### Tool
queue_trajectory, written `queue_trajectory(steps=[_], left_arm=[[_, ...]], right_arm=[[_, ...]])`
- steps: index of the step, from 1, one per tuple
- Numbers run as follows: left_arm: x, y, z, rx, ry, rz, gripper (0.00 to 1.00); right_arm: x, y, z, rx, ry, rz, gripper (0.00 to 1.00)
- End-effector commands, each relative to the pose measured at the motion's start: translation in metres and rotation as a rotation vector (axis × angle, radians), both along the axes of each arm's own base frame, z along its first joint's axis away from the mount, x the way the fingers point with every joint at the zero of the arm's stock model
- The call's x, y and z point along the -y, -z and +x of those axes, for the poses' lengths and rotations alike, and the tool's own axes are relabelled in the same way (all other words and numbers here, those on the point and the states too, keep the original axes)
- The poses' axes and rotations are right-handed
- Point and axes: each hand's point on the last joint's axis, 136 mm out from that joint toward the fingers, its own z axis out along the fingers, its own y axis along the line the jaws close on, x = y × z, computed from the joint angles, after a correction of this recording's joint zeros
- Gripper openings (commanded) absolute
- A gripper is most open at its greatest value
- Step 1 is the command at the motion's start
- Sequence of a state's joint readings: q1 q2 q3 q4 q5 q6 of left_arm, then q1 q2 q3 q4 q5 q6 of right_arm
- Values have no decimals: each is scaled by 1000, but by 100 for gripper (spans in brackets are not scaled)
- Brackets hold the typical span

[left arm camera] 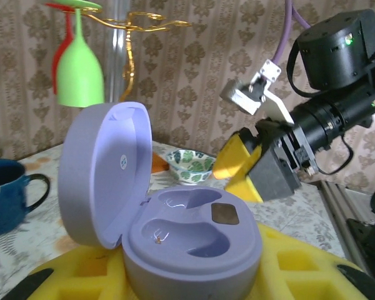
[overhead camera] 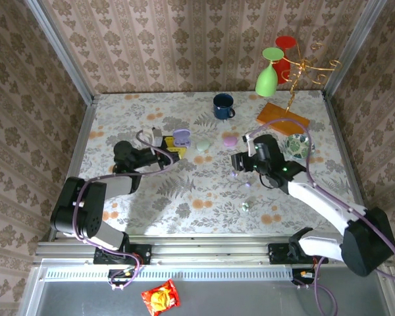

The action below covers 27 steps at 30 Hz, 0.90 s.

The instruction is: Insert wireless bluetooth earbuds into charging case

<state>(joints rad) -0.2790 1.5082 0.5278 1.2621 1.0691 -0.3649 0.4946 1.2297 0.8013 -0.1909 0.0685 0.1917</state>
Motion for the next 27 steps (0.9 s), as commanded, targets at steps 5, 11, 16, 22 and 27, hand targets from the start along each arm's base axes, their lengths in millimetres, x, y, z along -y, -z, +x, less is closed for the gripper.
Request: queue_trajectory(steps=[5, 11, 16, 22, 27], left_arm=[[-22, -1, 12, 53, -70, 5, 36], [-38, 5, 21, 38, -115, 12, 35], [-43, 3, 21, 46, -132, 11, 36], [-47, 1, 21, 50, -139, 10, 35], [-47, 1, 20, 50, -138, 9, 36]], right_arm=[[6, 37, 3, -109, 30, -400, 67], [-8, 64, 3, -165, 16, -648, 67], [-15, 82, 3, -168, 14, -841, 61], [-16, 99, 5, -189, 16, -927, 48], [-19, 114, 7, -219, -7, -965, 41]])
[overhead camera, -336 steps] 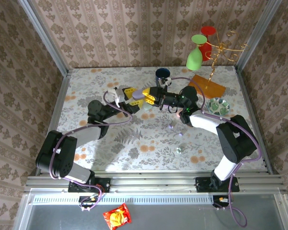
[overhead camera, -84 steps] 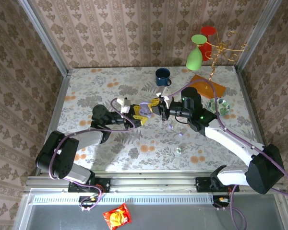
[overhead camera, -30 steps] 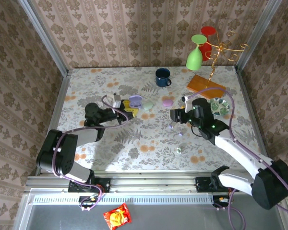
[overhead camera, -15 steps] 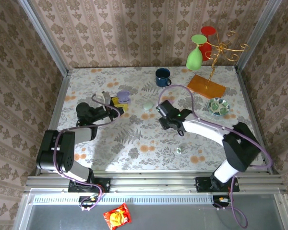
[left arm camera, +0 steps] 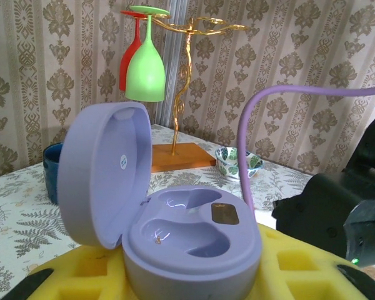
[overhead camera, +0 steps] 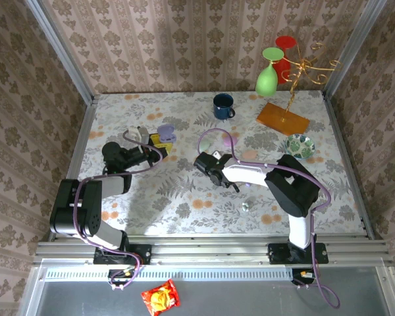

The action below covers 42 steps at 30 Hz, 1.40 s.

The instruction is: Insert wireless bluetooth earbuds into charging case

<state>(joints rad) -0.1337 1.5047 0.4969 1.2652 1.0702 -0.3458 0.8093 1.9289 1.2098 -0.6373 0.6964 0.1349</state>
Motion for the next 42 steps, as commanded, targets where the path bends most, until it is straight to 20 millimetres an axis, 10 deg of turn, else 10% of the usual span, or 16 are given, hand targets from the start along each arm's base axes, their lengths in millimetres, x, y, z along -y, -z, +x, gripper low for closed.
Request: queue_trajectory(steps=[1, 42], left_arm=[[-2, -8, -7, 54, 10, 3, 35], [2, -5, -8, 39, 29, 3, 36]], right_arm=[[3, 1, 5, 6, 12, -58, 40], [14, 15, 8, -44, 54, -43, 14]])
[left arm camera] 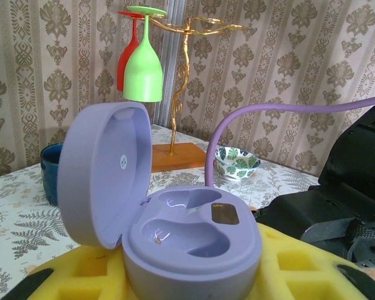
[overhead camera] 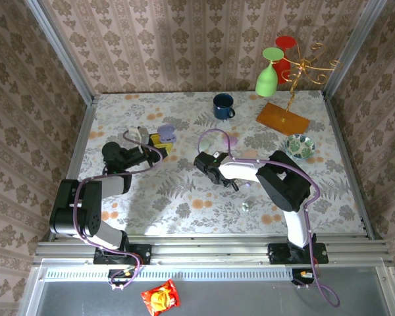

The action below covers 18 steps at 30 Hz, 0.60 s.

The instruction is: Insert wireless bluetooth earbuds into charging case

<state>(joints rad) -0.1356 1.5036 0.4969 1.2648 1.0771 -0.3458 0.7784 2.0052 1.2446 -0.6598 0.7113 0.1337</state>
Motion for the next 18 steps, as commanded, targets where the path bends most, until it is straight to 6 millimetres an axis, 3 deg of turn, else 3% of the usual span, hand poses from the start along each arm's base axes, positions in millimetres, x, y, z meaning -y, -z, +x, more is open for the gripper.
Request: queue_trajectory(steps=[1, 11, 18], left_arm=[[2, -5, -6, 42, 22, 3, 36], [15, -3, -11, 60, 53, 9, 36], [29, 0, -17, 77, 81, 16, 36]], right_arm=[[2, -2, 0, -12, 31, 42, 14], [-9, -27, -4, -67, 211, 545, 16], [-19, -58, 0, -129, 331, 1051, 16]])
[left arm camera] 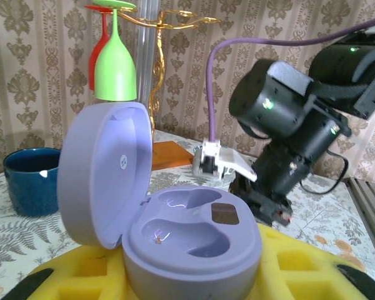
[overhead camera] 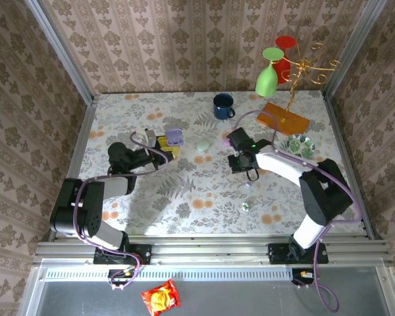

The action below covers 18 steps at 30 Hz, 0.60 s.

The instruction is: Insert wireless bluetooth earbuds into charging case

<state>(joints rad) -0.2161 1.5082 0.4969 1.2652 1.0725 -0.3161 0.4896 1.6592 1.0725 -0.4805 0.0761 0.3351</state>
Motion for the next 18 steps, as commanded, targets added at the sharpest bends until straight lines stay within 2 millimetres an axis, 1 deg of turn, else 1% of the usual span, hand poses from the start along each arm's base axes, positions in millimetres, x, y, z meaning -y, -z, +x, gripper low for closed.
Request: queue_trajectory(steps=[1, 5, 8, 12, 18], left_arm=[[6, -1, -3, 57, 12, 6, 36], [15, 3, -5, 62, 26, 12, 36], [22, 4, -6, 69, 35, 14, 36], [28, 5, -6, 80, 31, 15, 36], [36, 9, 0, 85, 24, 20, 37]], right_arm=[[-26, -18, -4, -44, 32, 324, 16], [-26, -36, 0, -35, 71, 487, 16], [-33, -52, 0, -31, 65, 610, 16], [-42, -76, 0, -10, 50, 714, 16], [-58, -110, 1, 9, 41, 884, 16]])
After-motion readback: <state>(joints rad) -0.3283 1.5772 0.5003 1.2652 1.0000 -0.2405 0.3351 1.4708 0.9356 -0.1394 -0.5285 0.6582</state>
